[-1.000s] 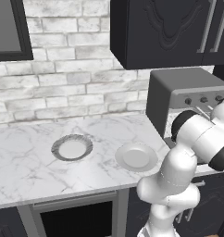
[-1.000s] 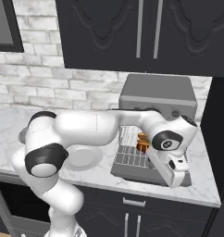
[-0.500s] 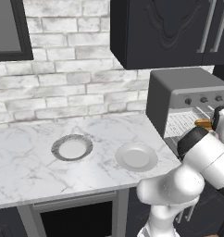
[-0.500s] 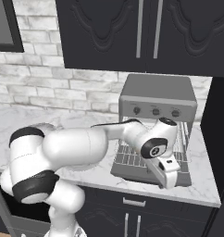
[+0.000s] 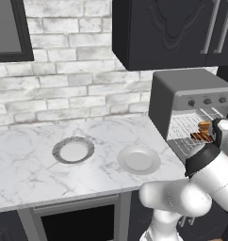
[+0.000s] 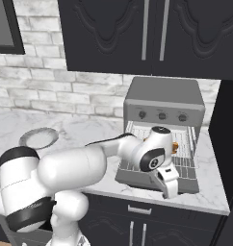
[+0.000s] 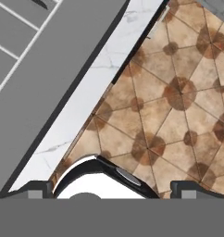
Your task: Open the toaster oven door. Place the hotdog bun on the top rack in the toaster oven and place the chicken drumstick on the bottom rack.
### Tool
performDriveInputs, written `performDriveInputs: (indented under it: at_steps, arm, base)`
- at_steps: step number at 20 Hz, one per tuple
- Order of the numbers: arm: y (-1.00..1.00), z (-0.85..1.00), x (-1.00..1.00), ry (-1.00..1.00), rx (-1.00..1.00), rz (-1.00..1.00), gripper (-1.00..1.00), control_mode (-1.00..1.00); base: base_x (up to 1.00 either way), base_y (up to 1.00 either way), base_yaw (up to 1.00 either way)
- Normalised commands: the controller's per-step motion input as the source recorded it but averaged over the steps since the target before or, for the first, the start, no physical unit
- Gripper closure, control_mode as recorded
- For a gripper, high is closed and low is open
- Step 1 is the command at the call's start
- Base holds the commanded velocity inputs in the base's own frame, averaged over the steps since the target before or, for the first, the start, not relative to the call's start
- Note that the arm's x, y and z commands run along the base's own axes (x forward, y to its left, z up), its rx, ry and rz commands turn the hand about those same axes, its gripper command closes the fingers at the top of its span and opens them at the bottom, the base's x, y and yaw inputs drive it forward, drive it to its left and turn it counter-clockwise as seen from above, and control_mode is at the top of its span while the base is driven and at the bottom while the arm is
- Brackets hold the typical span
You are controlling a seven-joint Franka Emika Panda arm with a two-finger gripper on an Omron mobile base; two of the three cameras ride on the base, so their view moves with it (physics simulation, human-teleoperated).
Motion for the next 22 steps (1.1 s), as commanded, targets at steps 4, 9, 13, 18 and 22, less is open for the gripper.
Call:
performDriveInputs:
  at_steps: [4, 9, 13, 18, 22]
  arm:
    - [0.00, -0.06, 0.00, 0.00, 0.00, 0.00, -1.00, -1.00]
    - [0.00, -0.07, 0.00, 0.00, 0.00, 0.00, -1.00, -1.00]
    - [0.00, 0.00, 0.01, 0.00, 0.00, 0.00, -1.00, -1.00]
    - [0.00, 0.00, 0.04, 0.00, 0.00, 0.00, -1.00, -1.00]
    - [0.00, -0.02, 0.21, 0.00, 0.00, 0.00, -1.00, -1.00]
  base:
    - [0.00, 0.00, 0.00]
    - [0.00, 0.00, 0.00]
    - [0.00, 0.00, 0.00]
    - [0.00, 0.00, 0.00]
    - [0.00, 0.00, 0.00]
